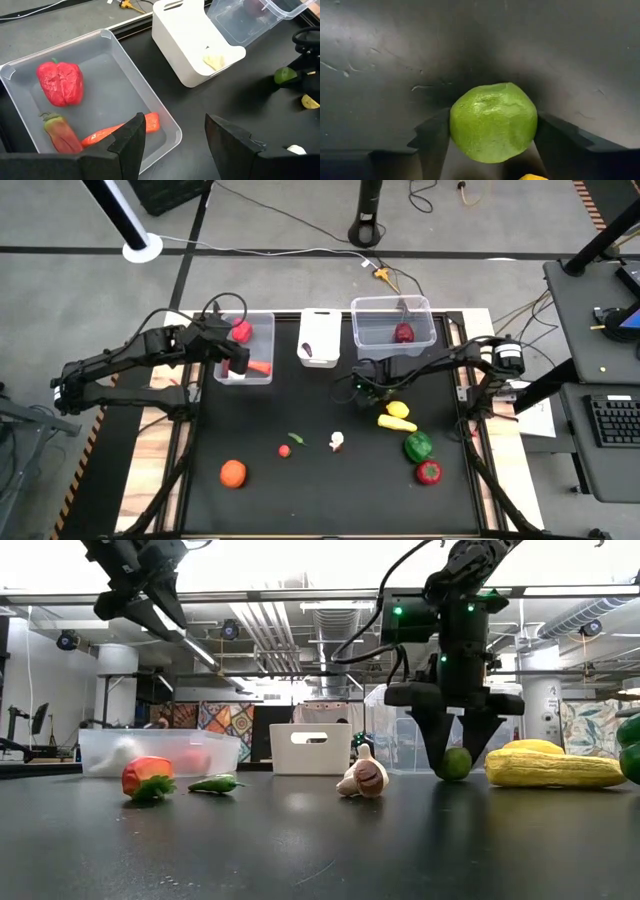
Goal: Sort produce into baskets
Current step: Put the green lime into the right transparent bin
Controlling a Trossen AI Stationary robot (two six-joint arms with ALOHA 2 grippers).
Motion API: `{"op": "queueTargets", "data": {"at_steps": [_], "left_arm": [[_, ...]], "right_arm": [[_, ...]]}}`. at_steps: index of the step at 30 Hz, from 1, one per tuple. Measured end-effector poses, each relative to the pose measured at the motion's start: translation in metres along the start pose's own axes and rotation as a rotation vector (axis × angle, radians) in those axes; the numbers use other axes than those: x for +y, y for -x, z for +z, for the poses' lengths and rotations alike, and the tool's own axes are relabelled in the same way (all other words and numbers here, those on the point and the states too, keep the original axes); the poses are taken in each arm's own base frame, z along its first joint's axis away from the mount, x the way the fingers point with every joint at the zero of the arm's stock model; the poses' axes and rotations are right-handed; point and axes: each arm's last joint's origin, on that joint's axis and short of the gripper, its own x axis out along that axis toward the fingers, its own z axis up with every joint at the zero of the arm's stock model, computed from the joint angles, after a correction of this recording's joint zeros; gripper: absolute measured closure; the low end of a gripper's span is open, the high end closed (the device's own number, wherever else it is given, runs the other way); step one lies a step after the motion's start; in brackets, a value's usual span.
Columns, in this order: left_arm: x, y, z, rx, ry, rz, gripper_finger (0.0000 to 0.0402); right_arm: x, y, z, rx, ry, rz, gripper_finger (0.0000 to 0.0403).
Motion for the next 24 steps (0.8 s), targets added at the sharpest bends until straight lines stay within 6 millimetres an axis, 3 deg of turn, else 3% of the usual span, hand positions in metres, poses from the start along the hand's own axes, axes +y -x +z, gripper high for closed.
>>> {"op": "queueTargets", "data": {"at_steps": [4,9,14,17,21,24], "left_arm": [[0.000,-0.001,0.000,0.001,0.000,0.001,0.0216],[-0.001,-0.001,0.001,0.000,0.007,-0.002,0.0216],[-0.002,-0.001,0.000,0.020,0.028,-0.034,0.0216],[-0.005,-0.001,0.000,0.025,0.041,-0.072,0.0216],[-0.012,0.000,0.000,0.011,0.070,-0.117,0.0216],[-0.020,0.000,-0.001,0.006,0.086,-0.158,0.0216]], "right_arm": [[0.000,0.002,0.000,-0.003,0.013,0.005,0.0188],[0.004,0.016,0.002,0.013,0.034,0.072,0.0191],[0.026,0.072,0.017,-0.113,0.129,0.256,0.0187],[0.032,0.115,0.036,-0.270,0.182,0.294,0.0187],[0.014,0.165,0.073,-0.414,0.191,0.208,0.0187],[-0.013,0.181,0.101,-0.413,0.178,0.117,0.0186]]}}
